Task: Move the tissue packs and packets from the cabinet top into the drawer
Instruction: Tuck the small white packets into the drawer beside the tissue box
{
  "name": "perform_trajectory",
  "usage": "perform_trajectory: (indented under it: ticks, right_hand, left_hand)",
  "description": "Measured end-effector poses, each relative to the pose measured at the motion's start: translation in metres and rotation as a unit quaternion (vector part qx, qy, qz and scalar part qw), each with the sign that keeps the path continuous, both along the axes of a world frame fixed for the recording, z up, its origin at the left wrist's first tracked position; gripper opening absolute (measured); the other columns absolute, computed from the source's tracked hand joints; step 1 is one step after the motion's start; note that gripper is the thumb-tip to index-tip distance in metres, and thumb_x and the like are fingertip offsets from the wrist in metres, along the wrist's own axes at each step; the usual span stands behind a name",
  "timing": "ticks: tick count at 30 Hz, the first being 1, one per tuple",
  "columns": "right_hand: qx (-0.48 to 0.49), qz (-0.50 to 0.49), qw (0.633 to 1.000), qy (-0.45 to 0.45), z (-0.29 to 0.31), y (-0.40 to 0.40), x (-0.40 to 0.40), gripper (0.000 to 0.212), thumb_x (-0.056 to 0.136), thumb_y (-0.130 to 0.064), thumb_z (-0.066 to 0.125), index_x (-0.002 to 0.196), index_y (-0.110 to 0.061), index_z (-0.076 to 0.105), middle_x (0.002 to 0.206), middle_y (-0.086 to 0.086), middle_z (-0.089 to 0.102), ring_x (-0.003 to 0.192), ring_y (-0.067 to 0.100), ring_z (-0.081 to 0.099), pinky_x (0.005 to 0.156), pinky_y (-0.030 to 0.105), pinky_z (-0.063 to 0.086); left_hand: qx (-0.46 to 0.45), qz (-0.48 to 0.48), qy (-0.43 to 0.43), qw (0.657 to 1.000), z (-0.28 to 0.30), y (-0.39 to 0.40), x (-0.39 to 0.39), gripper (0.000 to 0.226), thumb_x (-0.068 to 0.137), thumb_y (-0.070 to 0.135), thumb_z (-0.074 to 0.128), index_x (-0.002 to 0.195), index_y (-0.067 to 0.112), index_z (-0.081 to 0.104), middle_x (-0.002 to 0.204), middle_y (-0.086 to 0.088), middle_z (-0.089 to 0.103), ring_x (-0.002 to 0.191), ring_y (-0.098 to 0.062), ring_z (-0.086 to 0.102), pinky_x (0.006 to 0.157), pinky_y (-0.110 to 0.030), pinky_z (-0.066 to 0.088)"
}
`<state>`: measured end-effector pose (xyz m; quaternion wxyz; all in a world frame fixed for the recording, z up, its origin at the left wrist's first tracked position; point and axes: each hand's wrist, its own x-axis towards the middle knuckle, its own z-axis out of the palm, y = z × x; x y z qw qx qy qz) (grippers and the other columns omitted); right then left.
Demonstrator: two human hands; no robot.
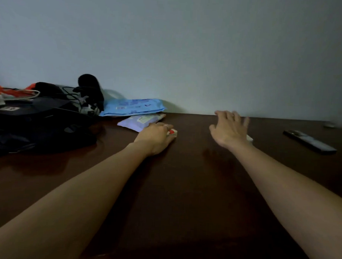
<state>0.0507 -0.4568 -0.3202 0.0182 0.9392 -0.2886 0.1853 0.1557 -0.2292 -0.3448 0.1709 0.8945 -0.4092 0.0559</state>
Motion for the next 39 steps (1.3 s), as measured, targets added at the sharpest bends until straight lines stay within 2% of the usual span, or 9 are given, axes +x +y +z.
perform_trajectory:
  ticks: [3,14,18,23,27,31,33,36,39]
  right_hand:
    - [0.123,-0.073,0.986,0.084,-0.017,-0.021,-0.045,0.063,0.1,-0.05,0.043,0.156,-0.027,0.028,0.162,0.009,0.03,0.144,0.038,0.033,0.112,0.058,0.032]
    - [0.13,0.173,0.976,-0.02,-0.019,0.15,-0.135,0.033,0.099,-0.029,0.054,0.132,-0.034,0.053,0.139,0.004,0.051,0.124,0.028,0.047,0.093,0.041,0.048]
    - [0.15,0.247,0.95,-0.116,-0.031,0.216,-0.192,0.038,0.094,-0.022,0.06,0.129,-0.032,0.053,0.129,-0.003,0.06,0.119,0.025,0.049,0.088,0.036,0.048]
    - [0.214,0.306,0.858,-0.353,-0.118,0.299,-0.277,0.078,0.07,-0.028,0.072,0.142,-0.029,0.04,0.126,-0.007,0.047,0.116,0.007,0.044,0.089,0.008,0.038]
    - [0.453,0.206,0.853,-0.153,-0.237,0.341,-0.307,0.067,0.075,-0.037,0.076,0.134,-0.039,0.045,0.127,-0.008,0.048,0.103,0.007,0.057,0.073,0.02,0.054]
    - [0.685,0.039,0.725,0.07,-0.331,0.363,-0.303,0.048,0.085,-0.031,0.076,0.127,-0.016,0.056,0.113,0.007,0.064,0.079,0.016,0.064,0.06,0.028,0.055]
    - [0.706,-0.001,0.701,0.098,-0.36,0.371,-0.292,0.032,0.085,-0.03,0.077,0.106,-0.009,0.066,0.097,0.01,0.068,0.068,0.019,0.062,0.054,0.026,0.053]
    - [0.681,-0.018,0.726,0.1,-0.389,0.381,-0.267,0.021,0.082,-0.033,0.074,0.087,-0.014,0.068,0.068,0.001,0.062,0.053,0.014,0.053,0.039,0.02,0.038]
    - [0.665,-0.004,0.739,0.106,-0.414,0.395,-0.237,0.024,0.083,-0.034,0.07,0.098,-0.014,0.068,0.07,0.001,0.061,0.064,0.017,0.057,0.054,0.023,0.042]
  left_hand:
    - [-0.011,0.005,0.008,1.0,0.001,0.001,-0.018,0.055,0.106,0.048,0.043,0.152,0.017,0.047,0.154,-0.011,0.048,0.14,-0.028,0.045,0.116,-0.043,0.037]
    - [0.004,0.092,0.046,0.995,-0.001,0.096,-0.164,0.058,0.105,0.038,0.037,0.16,0.02,0.03,0.158,-0.017,0.038,0.147,-0.034,0.031,0.117,-0.047,0.031]
    - [-0.125,0.106,-0.025,0.986,-0.02,0.161,-0.246,0.06,0.101,0.027,0.047,0.159,0.019,0.03,0.148,-0.018,0.041,0.134,-0.034,0.041,0.105,-0.043,0.042]
    - [-0.345,0.136,-0.064,0.926,-0.101,0.261,-0.346,0.085,0.087,0.022,0.071,0.155,0.036,0.023,0.144,0.003,0.033,0.098,-0.008,0.053,0.066,-0.018,0.049]
    - [-0.281,0.259,0.105,0.918,-0.203,0.33,-0.381,0.072,0.088,0.033,0.07,0.146,0.043,0.029,0.146,0.003,0.036,0.104,-0.018,0.061,0.076,-0.034,0.055]
    - [-0.191,0.341,0.221,0.894,-0.286,0.374,-0.386,0.063,0.091,0.039,0.068,0.146,0.036,0.037,0.151,-0.005,0.038,0.116,-0.028,0.061,0.092,-0.045,0.057]
    - [-0.152,0.368,0.237,0.886,-0.317,0.384,-0.382,0.055,0.093,0.044,0.064,0.144,0.038,0.043,0.155,-0.005,0.037,0.123,-0.031,0.059,0.096,-0.045,0.055]
    - [-0.124,0.371,0.264,0.882,-0.35,0.388,-0.374,0.048,0.094,0.043,0.062,0.139,0.04,0.048,0.155,-0.004,0.036,0.116,-0.029,0.064,0.09,-0.041,0.056]
    - [-0.116,0.389,0.281,0.87,-0.373,0.39,-0.367,0.051,0.092,0.038,0.063,0.14,0.037,0.048,0.153,-0.004,0.037,0.117,-0.03,0.062,0.091,-0.04,0.055]
